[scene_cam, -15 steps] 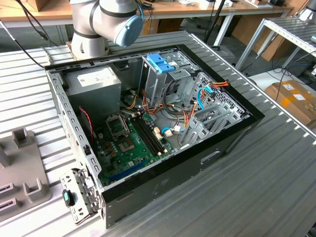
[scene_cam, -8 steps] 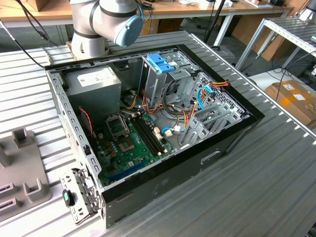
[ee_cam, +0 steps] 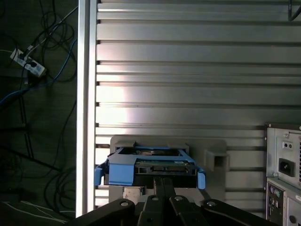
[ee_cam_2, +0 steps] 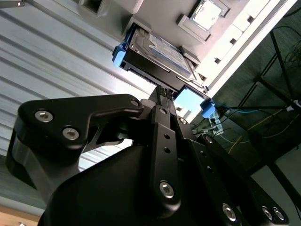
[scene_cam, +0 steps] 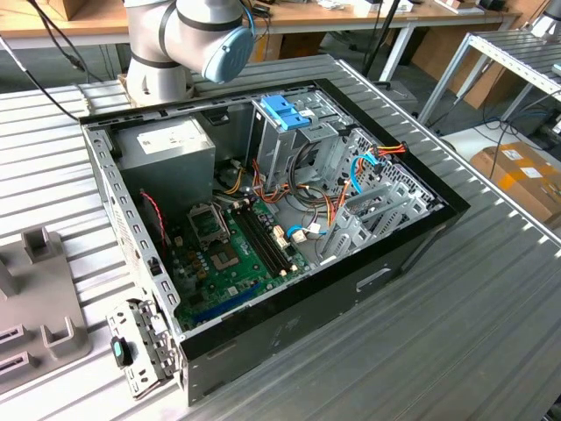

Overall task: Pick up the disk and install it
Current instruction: 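Reach for the disk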

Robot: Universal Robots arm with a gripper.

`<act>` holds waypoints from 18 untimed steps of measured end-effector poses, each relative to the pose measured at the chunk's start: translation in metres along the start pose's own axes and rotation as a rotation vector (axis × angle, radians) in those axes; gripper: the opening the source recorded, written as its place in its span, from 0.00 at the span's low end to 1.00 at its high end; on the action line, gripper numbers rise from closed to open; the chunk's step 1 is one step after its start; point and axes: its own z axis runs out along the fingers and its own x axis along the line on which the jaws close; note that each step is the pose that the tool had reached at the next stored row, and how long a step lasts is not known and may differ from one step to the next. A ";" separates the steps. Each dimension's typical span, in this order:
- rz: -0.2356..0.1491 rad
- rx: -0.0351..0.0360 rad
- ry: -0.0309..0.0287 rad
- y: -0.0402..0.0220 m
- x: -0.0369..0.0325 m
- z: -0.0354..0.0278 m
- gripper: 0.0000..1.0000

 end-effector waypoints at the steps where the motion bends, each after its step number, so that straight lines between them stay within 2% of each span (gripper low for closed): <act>1: 0.000 -0.0001 -0.0001 0.0000 0.0007 0.0001 0.11; 18: 0.000 -0.0001 -0.0001 0.0001 0.0042 0.0001 0.11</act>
